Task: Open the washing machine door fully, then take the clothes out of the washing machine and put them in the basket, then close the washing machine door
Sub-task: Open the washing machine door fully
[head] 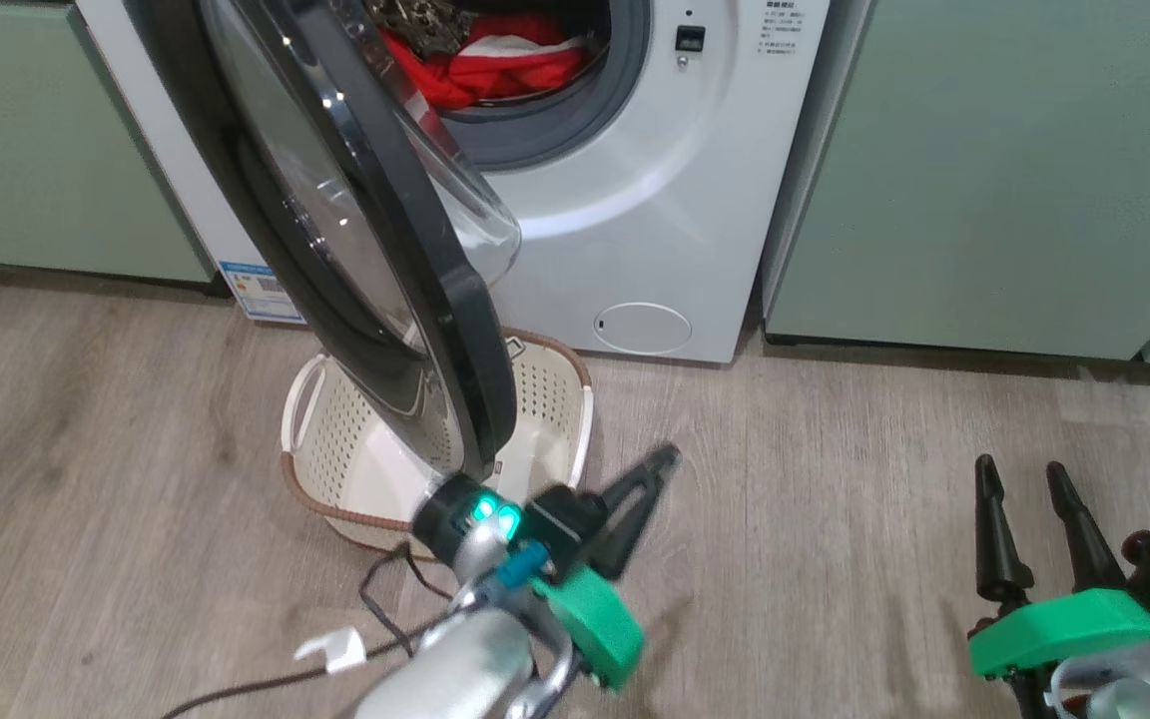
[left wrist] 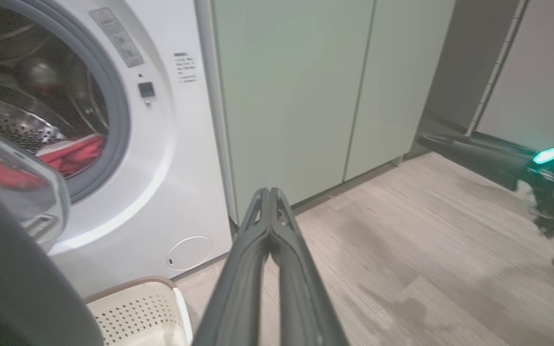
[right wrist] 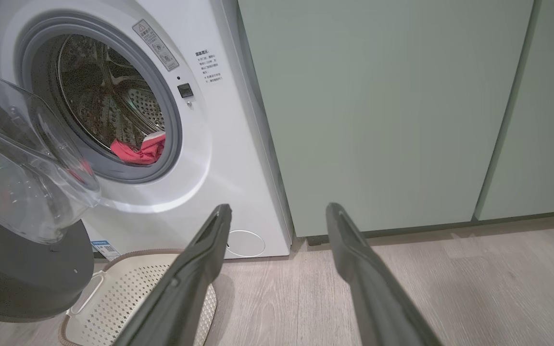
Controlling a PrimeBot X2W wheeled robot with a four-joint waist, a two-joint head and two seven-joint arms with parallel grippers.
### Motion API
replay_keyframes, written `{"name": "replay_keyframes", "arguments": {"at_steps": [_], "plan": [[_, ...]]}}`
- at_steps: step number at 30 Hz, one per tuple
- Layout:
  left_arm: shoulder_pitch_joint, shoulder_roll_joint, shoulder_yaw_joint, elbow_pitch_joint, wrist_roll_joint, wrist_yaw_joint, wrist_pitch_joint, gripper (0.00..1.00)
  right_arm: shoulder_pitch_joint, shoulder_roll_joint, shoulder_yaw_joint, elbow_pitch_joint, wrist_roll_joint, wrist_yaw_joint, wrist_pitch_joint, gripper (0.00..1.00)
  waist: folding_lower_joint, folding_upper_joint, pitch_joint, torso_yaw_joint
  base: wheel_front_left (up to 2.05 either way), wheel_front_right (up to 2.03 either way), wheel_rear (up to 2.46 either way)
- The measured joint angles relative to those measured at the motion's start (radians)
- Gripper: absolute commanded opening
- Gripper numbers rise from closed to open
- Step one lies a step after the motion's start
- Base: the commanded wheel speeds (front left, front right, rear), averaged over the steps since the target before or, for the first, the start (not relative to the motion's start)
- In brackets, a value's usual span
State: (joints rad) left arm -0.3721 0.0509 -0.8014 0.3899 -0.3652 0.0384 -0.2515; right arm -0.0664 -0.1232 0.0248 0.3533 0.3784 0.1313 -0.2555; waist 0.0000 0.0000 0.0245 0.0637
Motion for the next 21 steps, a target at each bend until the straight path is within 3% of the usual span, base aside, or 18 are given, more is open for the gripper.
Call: {"name": "replay_keyframes", "arguments": {"at_steps": [7, 21], "plan": [[-0.026, -0.002, 0.120, 0.005, -0.023, 0.060, -0.001, 0.00, -0.005, -0.001, -0.001, 0.000, 0.000, 0.000, 0.000, 1.00, 0.0000, 0.0000, 0.028, -0.005, 0.00, 0.00, 0.00], [-0.043, -0.007, 0.218, 0.051, -0.059, 0.085, -0.004, 0.00, -0.036, -0.007, 0.000, 0.002, -0.002, 0.000, 0.000, 1.00, 0.0000, 0.0000, 0.071, 0.017, 0.00, 0.00, 0.00]]}}
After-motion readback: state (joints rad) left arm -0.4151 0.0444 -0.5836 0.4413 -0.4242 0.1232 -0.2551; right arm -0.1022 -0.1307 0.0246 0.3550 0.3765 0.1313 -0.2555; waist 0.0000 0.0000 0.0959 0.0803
